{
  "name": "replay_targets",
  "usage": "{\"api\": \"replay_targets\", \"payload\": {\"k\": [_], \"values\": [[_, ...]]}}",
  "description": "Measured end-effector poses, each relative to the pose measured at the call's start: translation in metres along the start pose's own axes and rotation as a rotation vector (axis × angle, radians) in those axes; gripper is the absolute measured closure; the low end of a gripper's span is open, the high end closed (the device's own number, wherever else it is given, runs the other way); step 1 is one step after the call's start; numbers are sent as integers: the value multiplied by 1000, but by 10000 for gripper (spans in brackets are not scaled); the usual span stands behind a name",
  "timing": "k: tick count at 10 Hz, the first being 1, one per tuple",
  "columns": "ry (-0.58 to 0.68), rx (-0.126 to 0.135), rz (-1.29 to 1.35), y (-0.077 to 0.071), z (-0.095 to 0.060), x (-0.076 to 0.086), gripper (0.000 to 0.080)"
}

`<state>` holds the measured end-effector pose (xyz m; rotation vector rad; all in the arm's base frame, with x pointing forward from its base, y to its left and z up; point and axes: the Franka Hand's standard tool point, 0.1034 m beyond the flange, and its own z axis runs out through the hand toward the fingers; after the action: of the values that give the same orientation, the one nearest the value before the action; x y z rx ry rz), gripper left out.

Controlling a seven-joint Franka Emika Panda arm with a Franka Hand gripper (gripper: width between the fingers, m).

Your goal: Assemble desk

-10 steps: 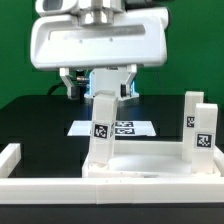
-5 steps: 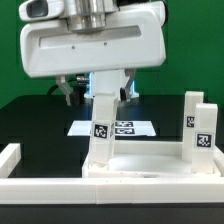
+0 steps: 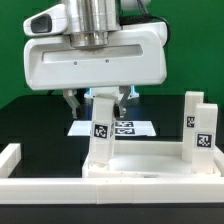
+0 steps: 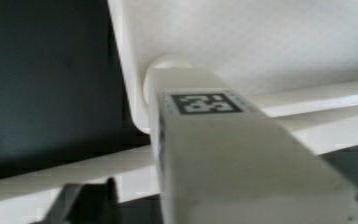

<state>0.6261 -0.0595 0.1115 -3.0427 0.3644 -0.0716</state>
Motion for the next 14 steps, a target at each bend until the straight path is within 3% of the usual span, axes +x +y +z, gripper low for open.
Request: {"api": "replay_targets", "payload": {"k": [1,2,6,8,11,12,14], "values": [[0,1,59,0,0,0,405],[0,1,115,0,0,0,511],[-2,1,383,0,2,0,511],[-15,6,737,-3,7,0,511],[1,43,1145,-5,8,4,511],[1,55,1166,-3,8,4,511],[1,53,1130,-4,9,4,509]]}}
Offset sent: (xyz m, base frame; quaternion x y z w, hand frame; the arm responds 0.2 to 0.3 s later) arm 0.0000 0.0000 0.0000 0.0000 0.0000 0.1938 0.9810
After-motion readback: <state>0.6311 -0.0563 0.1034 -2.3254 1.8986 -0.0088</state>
